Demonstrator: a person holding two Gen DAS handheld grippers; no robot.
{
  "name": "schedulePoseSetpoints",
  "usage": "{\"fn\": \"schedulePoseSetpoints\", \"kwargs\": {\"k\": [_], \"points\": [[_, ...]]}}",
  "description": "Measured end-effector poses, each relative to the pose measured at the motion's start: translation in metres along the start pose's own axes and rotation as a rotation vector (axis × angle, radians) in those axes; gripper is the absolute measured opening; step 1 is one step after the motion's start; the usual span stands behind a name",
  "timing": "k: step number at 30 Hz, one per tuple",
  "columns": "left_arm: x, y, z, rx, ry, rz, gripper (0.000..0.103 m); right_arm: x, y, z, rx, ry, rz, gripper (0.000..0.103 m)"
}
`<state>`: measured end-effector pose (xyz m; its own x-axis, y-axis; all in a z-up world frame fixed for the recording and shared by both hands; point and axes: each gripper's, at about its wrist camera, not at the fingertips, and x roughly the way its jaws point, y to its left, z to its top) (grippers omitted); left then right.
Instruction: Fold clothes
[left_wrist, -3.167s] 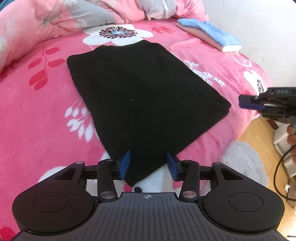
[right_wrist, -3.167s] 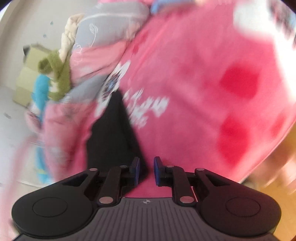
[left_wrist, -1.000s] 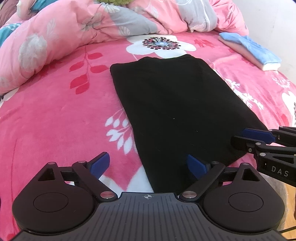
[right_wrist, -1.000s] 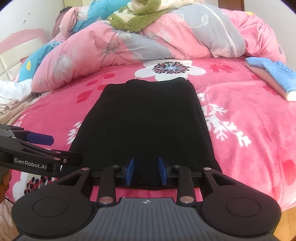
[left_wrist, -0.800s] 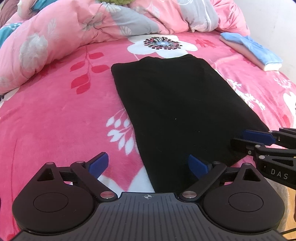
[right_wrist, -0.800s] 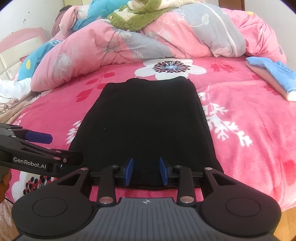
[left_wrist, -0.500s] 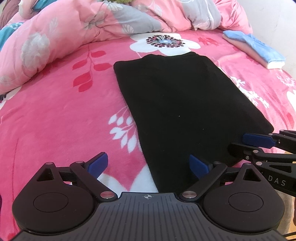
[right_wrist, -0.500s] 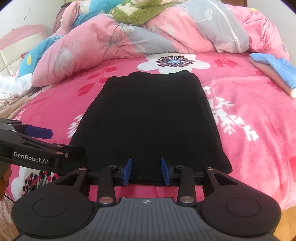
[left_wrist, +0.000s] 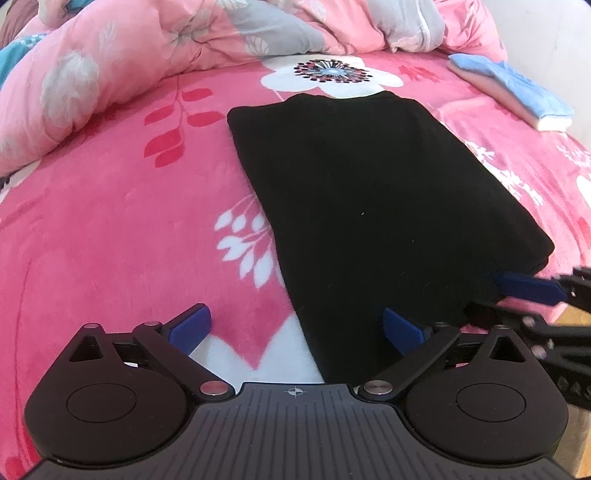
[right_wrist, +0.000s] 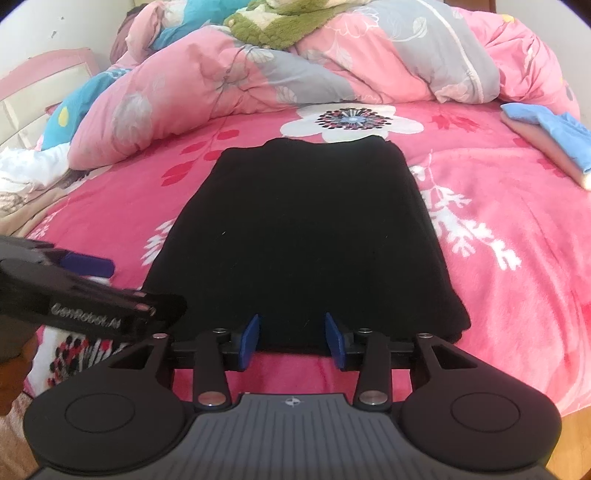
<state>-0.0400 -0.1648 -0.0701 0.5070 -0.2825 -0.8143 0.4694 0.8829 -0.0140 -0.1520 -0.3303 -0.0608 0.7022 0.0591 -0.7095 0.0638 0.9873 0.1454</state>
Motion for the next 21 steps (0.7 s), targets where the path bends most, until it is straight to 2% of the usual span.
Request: {"fn": "schedulePoseSetpoints", "kwargs": {"k": [3,6,13,16,18,21], "points": [[0.001,0.003,-0.003,-0.009,-0.003,-0.007,0.103,-0.007,0.001,-0.006,0.009,0.018,0.045,0.049],[0.002,0.005,-0.005,-0.014,-0.012,-0.014,0.103,-0.015,0.000,-0.012,0.034,0.013,0.086,0.050],[0.002,0.007,-0.012,-0.025,-0.041,-0.025,0.103,-0.033,-0.023,-0.014,0.138,-0.070,0.070,0.051],[0.000,0.011,-0.016,-0.033,-0.062,-0.045,0.103,-0.041,-0.042,-0.017,0.205,-0.110,0.072,0.052],[-0.001,0.014,-0.018,-0.039,-0.076,-0.059,0.103,-0.046,-0.058,-0.021,0.256,-0.136,0.076,0.057],[-0.004,0.018,-0.024,-0.041,-0.100,-0.081,0.103,-0.050,-0.080,-0.029,0.327,-0.160,0.084,0.057]]}}
